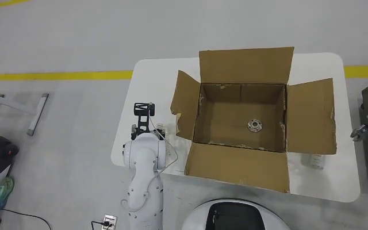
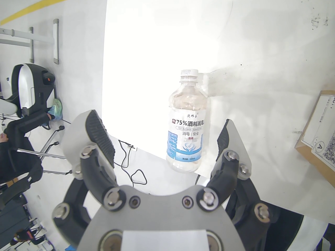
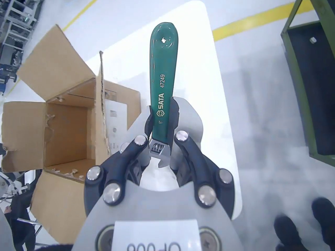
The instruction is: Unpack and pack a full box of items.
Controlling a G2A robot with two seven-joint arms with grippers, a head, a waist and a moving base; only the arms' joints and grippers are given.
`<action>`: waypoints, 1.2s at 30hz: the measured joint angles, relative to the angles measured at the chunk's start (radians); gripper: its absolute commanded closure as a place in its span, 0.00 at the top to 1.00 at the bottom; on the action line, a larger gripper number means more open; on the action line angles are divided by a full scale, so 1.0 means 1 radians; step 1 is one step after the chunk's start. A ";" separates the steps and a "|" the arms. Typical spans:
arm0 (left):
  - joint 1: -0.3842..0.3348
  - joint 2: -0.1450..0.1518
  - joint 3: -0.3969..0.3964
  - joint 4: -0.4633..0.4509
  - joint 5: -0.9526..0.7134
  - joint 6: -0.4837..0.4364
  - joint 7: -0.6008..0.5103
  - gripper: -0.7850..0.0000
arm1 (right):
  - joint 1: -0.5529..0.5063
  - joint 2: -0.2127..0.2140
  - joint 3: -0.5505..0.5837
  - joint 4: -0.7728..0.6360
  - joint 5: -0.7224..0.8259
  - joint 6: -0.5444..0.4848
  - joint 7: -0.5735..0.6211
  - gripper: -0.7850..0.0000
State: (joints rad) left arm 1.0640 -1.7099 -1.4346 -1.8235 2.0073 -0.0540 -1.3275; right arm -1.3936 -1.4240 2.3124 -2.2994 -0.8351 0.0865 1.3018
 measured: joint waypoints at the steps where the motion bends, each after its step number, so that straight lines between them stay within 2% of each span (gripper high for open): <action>1: 0.000 0.000 0.000 0.000 0.000 0.000 0.000 1.00 | -0.007 0.003 -0.007 0.011 -0.018 -0.005 0.008 0.00; 13: 0.000 0.000 0.000 0.000 0.000 0.000 0.000 1.00 | -0.008 0.052 -0.126 0.139 -0.269 -0.088 0.125 0.00; 20: 0.000 0.000 0.000 0.000 0.000 0.000 0.000 1.00 | 0.036 0.078 -0.228 0.211 -0.436 -0.139 0.216 0.00; 26: 0.000 0.000 0.000 0.000 0.000 0.000 0.000 1.00 | 0.069 0.093 -0.298 0.288 -0.526 -0.161 0.235 0.00; 28: 0.000 0.000 0.000 0.000 0.000 0.000 0.000 1.00 | 0.079 0.097 -0.317 0.311 -0.545 -0.159 0.234 0.08; 30: 0.000 0.000 0.000 0.000 0.000 0.000 0.000 1.00 | 0.090 0.101 -0.332 0.337 -0.552 -0.156 0.234 0.28; 36: 0.000 0.000 0.000 0.000 0.000 0.000 0.000 1.00 | 0.116 0.112 -0.354 0.398 -0.542 -0.155 0.234 0.42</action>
State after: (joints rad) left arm 1.0640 -1.7099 -1.4346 -1.8235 2.0073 -0.0540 -1.3275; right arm -1.2777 -1.3121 1.9588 -1.9015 -1.3772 -0.0688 1.5359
